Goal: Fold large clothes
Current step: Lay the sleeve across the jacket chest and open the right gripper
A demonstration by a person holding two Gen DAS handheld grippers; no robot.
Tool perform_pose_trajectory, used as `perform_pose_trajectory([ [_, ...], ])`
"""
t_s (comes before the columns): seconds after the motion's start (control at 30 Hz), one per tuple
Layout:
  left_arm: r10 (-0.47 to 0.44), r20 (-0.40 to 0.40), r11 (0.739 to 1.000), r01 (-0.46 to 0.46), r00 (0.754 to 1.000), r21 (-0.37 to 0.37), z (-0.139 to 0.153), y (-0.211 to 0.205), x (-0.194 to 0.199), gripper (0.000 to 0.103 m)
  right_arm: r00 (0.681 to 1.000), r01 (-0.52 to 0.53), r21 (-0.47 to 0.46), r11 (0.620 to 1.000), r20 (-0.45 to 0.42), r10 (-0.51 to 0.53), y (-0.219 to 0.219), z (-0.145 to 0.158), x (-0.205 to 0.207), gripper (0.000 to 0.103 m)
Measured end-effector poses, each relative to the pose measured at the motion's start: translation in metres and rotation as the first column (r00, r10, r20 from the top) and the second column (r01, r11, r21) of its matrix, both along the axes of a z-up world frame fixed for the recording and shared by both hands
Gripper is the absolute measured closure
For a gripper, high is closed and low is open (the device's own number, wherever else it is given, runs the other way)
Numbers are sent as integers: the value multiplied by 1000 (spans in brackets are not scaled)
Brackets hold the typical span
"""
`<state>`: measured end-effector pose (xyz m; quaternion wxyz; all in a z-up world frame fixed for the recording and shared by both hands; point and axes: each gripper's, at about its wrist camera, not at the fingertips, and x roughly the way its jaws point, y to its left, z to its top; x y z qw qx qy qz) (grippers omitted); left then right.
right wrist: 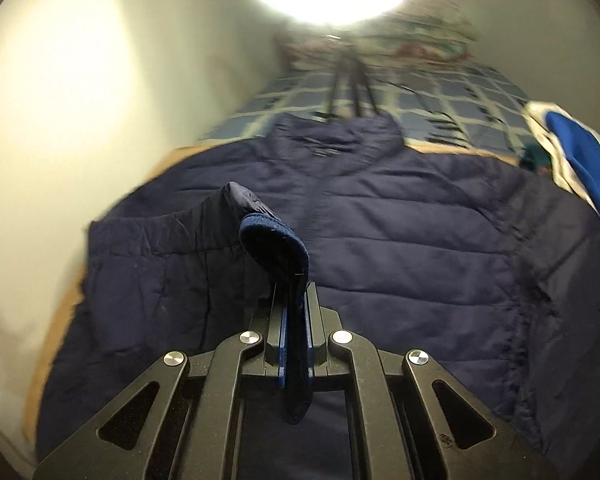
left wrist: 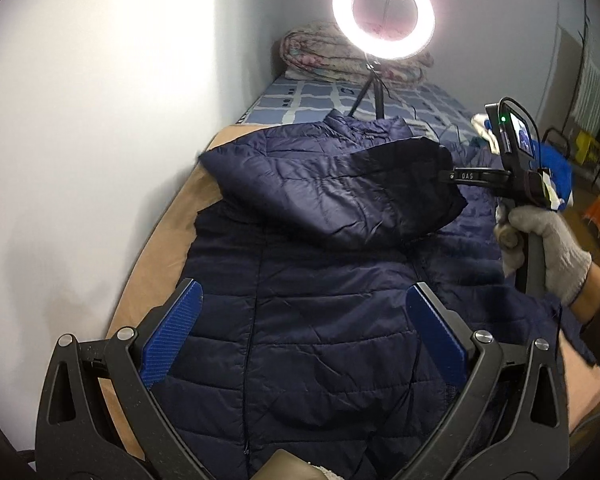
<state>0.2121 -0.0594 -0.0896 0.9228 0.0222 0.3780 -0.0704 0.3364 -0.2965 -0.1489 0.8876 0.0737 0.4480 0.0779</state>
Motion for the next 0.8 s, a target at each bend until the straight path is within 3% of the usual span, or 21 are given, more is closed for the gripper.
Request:
perform_pose_trajectory([
  [0.57, -22, -11, 1000, 22, 1000, 11, -8, -18, 8, 0, 969, 245, -6, 969, -43, -245, -81, -34, 30, 98],
  [0.8, -24, -14, 999, 25, 1000, 22, -10, -20, 10, 0, 967, 235, -30, 972, -94, -237, -80, -54, 39, 98],
])
